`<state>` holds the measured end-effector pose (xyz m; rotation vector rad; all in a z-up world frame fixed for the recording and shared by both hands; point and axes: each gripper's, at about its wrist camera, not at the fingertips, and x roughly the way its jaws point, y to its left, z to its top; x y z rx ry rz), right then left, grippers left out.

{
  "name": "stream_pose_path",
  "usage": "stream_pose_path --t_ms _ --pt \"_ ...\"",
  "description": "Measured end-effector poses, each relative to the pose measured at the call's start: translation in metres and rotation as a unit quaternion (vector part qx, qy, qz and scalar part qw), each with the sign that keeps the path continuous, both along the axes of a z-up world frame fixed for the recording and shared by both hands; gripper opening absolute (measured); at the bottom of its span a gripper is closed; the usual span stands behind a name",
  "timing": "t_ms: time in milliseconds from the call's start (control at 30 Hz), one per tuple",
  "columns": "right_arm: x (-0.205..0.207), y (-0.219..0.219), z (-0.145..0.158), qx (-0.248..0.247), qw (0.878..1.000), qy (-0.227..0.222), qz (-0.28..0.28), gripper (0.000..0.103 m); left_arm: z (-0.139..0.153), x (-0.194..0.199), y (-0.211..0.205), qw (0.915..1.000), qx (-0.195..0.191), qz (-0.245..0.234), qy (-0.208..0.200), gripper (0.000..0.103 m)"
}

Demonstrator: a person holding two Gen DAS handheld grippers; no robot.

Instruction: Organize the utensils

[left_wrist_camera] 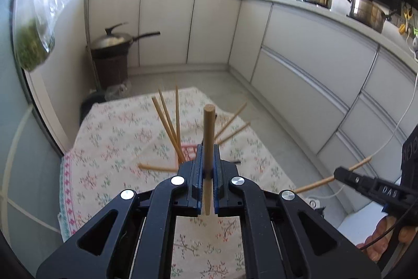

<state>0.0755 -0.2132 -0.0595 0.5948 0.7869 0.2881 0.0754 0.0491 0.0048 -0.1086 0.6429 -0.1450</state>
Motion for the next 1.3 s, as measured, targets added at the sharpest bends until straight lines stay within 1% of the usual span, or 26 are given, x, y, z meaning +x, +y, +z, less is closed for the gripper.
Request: stream_pose_path --t_ms 167,267,367,467,533,567,600,633,700,767,833,867,900,933,1067,1200,1233,1300 --pt "0.002 -0.004 0.004 0.008 1.0 -0.004 -0.002 0.007 0.025 0.016 0.002 0.999 0.007 0.022 -0.039 0.005" --pt "0.003 -0.001 0.003 0.009 1.0 -0.003 0.003 0.007 0.03 0.035 0.0 0.9985 0.011 0.032 -0.044 0.005" --pt "0.004 0.002 0.002 0.003 1.0 -0.003 0.009 0.007 0.025 0.057 -0.002 0.9983 0.015 0.041 -0.039 0.005" --pt "0.006 0.002 0.001 0.002 1.0 0.0 0.015 0.007 0.012 0.077 -0.004 0.9985 0.016 0.046 -0.026 0.005" --pt "0.008 0.003 0.001 0.001 1.0 0.0 0.018 0.007 0.001 0.089 -0.004 0.9987 0.018 0.048 -0.009 0.007" --pt "0.009 0.004 0.003 0.0 1.0 0.0 0.02 0.007 -0.005 0.093 -0.002 0.9989 0.006 0.047 0.0 0.007" --pt "0.009 0.006 0.004 0.0 1.0 -0.001 0.022 0.007 -0.007 0.093 0.002 0.9986 -0.005 0.053 0.001 0.014" --pt "0.009 0.008 0.006 -0.001 1.0 -0.004 0.024 0.007 -0.006 0.09 0.007 0.998 -0.011 0.062 -0.004 0.027" --pt "0.009 0.013 0.015 -0.006 0.999 -0.012 0.031 0.007 0.004 0.078 0.02 0.9958 -0.02 0.086 -0.027 0.043" --pt "0.008 0.018 0.029 -0.011 0.999 -0.026 0.04 0.007 0.023 0.063 0.031 0.9931 -0.03 0.1 -0.053 0.046" --pt "0.008 0.022 0.047 -0.012 0.998 -0.043 0.046 0.007 0.04 0.043 0.044 0.9888 -0.044 0.119 -0.078 0.058" --pt "0.009 0.026 0.057 -0.012 0.997 -0.05 0.049 0.007 0.045 0.035 0.05 0.9863 -0.049 0.13 -0.088 0.062" --pt "0.011 0.029 0.067 -0.012 0.997 -0.057 0.052 0.007 0.05 0.027 0.056 0.984 -0.054 0.139 -0.097 0.07" --pt "0.014 0.034 0.078 -0.015 0.996 -0.066 0.055 0.007 0.053 0.02 0.06 0.9826 -0.058 0.144 -0.102 0.074" --pt "0.028 0.059 0.114 -0.052 0.992 -0.097 0.056 0.007 0.059 0.007 0.074 0.9808 -0.067 0.152 -0.102 0.075" --pt "0.039 0.075 0.137 -0.067 0.99 -0.114 0.053 0.007 0.062 0.004 0.084 0.9807 -0.054 0.159 -0.1 0.076" --pt "0.04 0.078 0.14 -0.069 0.989 -0.119 0.053 0.007 0.061 0.005 0.088 0.9806 -0.056 0.162 -0.095 0.077" --pt "0.04 0.082 0.146 -0.073 0.988 -0.125 0.055 0.007 0.054 0.008 0.105 0.9789 -0.074 0.175 -0.076 0.077"
